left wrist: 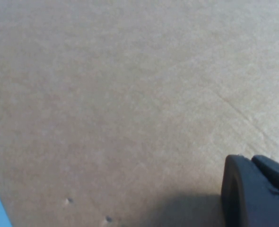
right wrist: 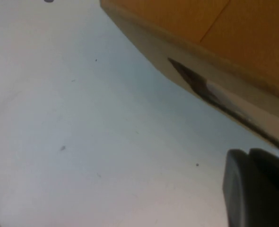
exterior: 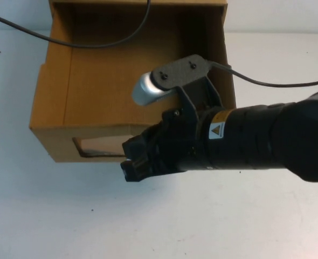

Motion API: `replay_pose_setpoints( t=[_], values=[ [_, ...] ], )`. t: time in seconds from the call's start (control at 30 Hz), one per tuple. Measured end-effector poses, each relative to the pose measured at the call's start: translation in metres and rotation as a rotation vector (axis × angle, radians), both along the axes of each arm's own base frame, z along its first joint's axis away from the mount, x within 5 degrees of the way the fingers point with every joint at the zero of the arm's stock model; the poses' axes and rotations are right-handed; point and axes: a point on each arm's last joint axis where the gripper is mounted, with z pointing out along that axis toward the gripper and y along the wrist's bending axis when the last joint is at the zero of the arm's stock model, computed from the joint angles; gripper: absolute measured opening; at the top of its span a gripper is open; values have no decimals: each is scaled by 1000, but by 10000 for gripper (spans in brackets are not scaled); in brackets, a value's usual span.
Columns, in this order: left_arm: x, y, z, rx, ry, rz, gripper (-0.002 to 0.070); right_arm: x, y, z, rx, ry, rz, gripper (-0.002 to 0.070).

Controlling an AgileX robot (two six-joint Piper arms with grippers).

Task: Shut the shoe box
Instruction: Close the shoe box with your right arm

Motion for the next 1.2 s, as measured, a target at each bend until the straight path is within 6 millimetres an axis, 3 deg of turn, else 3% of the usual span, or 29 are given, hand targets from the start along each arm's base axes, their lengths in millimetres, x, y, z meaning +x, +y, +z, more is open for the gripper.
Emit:
replay_pose_setpoints(
  t=[0.37,0.67,0.9,1.2],
  values=[
    [0,0,0,-1,-1,1,-2,33,5,5,6,-5,-61,-11],
    [0,0,0,-1,-3,2,-2,43,7,17,14,-16,-67,-11],
    [0,0,0,-1,-4,3,-2,64,7,13,13,-13,-106,-11],
    [1,1,-1,-2,-3,6,-2,88,0,21,95,-102,-201,-11]
  ],
)
